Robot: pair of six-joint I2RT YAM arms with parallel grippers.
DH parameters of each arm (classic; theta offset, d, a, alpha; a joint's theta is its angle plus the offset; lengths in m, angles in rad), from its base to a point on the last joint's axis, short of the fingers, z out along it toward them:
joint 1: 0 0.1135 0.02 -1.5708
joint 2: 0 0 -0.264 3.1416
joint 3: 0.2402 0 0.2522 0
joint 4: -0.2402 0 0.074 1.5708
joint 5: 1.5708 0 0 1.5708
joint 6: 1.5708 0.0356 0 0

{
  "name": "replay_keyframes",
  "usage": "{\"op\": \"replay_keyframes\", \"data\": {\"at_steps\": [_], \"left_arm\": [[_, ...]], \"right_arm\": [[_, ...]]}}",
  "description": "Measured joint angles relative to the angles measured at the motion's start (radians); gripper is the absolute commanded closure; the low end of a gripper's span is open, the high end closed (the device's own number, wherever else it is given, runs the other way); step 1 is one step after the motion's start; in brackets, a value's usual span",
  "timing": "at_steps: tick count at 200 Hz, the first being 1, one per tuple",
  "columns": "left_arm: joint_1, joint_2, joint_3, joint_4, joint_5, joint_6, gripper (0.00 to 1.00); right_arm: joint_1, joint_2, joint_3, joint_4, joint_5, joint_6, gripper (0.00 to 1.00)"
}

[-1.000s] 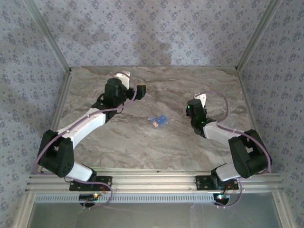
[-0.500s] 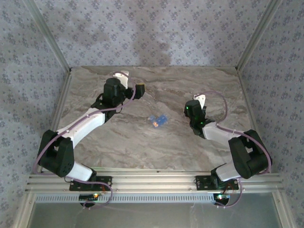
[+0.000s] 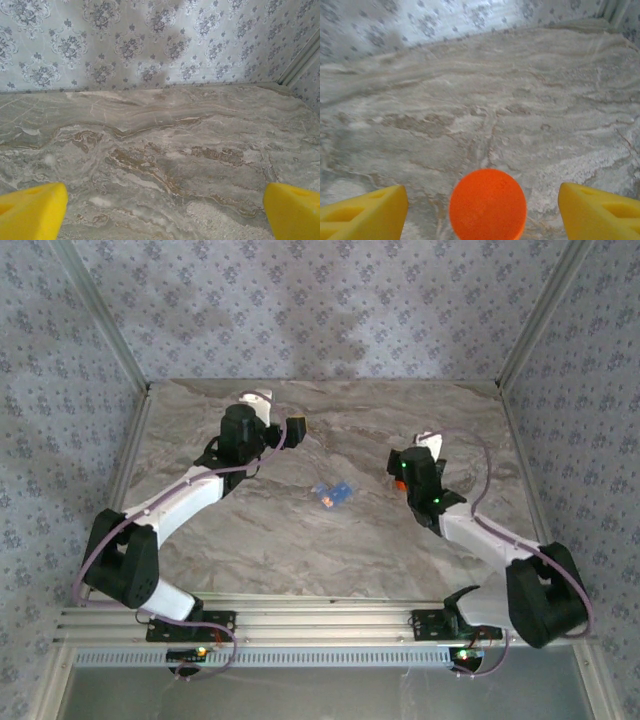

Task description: Sort the pills into containers

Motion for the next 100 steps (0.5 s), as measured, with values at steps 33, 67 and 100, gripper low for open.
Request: {"op": "replay_keyframes", "data": {"at_steps": [33, 67, 100], "left_arm": [[0.003, 0.002, 0.0, 0.0, 0.003, -0.009, 0.0], [0.024, 0.012, 0.0, -0.003, 0.02, -0.023, 0.0], [0.046, 0.031, 0.001, -0.014, 0.032, -0.034, 0.0]], "right_arm": [[-0.01, -0.027, 0.196, -0.139, -0.182, -0.024, 0.18], [-0.006, 0.04, 0.414, -0.286, -0.43, -0.031, 0.18], [0.023, 0.149, 0.51, -0.415, -0.597, -0.016, 0.18]]}}
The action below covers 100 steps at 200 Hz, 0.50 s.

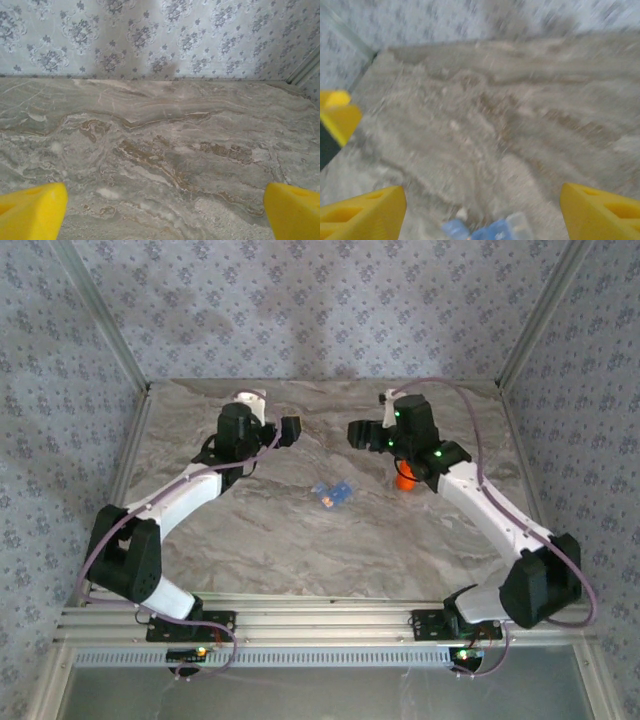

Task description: Sort the pills into containers

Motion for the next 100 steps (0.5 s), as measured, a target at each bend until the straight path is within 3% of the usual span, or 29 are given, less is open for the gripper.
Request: {"op": "replay_keyframes", "data": {"at_steps": [60, 83, 100], "left_arm": [[0.011, 0.058, 0.024, -0.084, 0.045, -0.004, 0.03], [0.011, 0.093, 0.071, -0.167, 0.057, -0.003, 0.16], [0.011, 0.124, 0.111, -0.225, 0.074, -0.01, 0.39]], "right_arm": [[0.008, 0.225, 0.084, -0.21, -0.177, 0.066, 0.2], [0.002, 0.309, 0.125, -0.293, -0.19, 0.062, 0.21], [-0.005, 0.363, 0.15, -0.34, -0.19, 0.053, 0.21]]}}
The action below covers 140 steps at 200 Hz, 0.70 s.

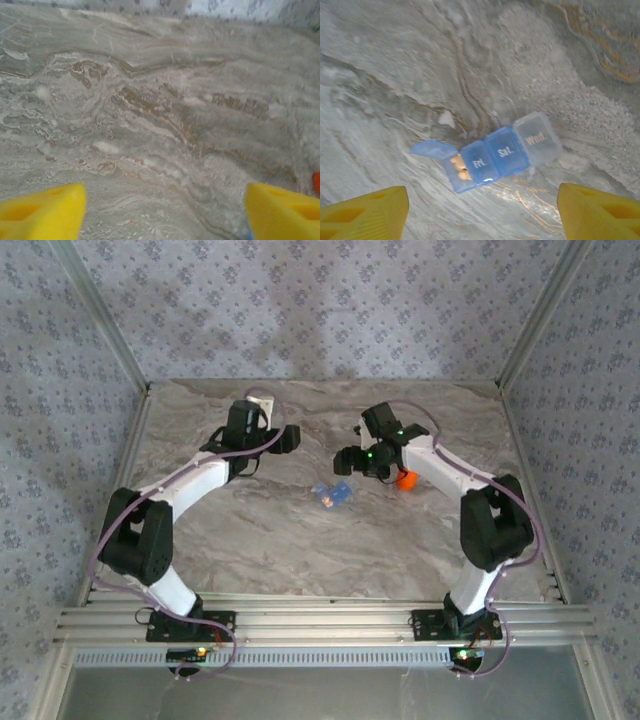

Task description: Sort the pills into containers

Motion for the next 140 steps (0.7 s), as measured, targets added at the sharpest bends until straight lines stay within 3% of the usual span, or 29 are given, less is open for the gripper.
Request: {"op": "replay_keyframes", "data": {"at_steps": [17, 29, 140], "left_arm": [[0.0, 0.029, 0.032, -0.056, 0.026, 0.003, 0.79], [0.0, 0.051, 0.055, -0.094, 0.041, 0.001, 1.0], [-0.048, 0.242, 0.257, -0.374, 0.1, -0.042, 1.0]], "right_arm": [[-0.006, 0.033, 0.005, -0.029, 0.001, -0.008, 0.21], [-0.009, 0.051, 0.005, -0.047, 0.003, -0.011, 0.21], [-0.008, 0.174, 0.09, -0.077, 0.061, -0.038, 0.22]]}}
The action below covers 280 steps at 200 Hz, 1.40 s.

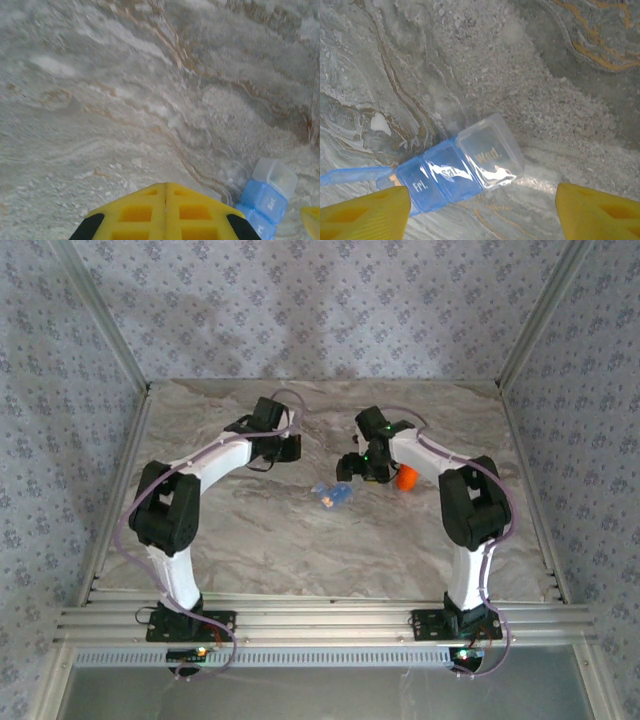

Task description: Sort the pills into containers

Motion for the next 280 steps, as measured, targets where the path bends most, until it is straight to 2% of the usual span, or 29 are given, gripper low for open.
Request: {"op": "replay_keyframes", "data": {"at_steps": [62, 280], "left_arm": [[-0.039, 0.067, 0.074, -0.095, 0.04, 0.004, 1.0], [-0.075, 0.081, 0.055, -0.1, 0.087, 0.0, 1.0]], "right_arm": [[0.02, 0.032, 0.017, -0.006, 0.015, -0.006, 0.24], [0.027, 0.062, -0.014, -0.022, 0.034, -0.007, 0.27]]}}
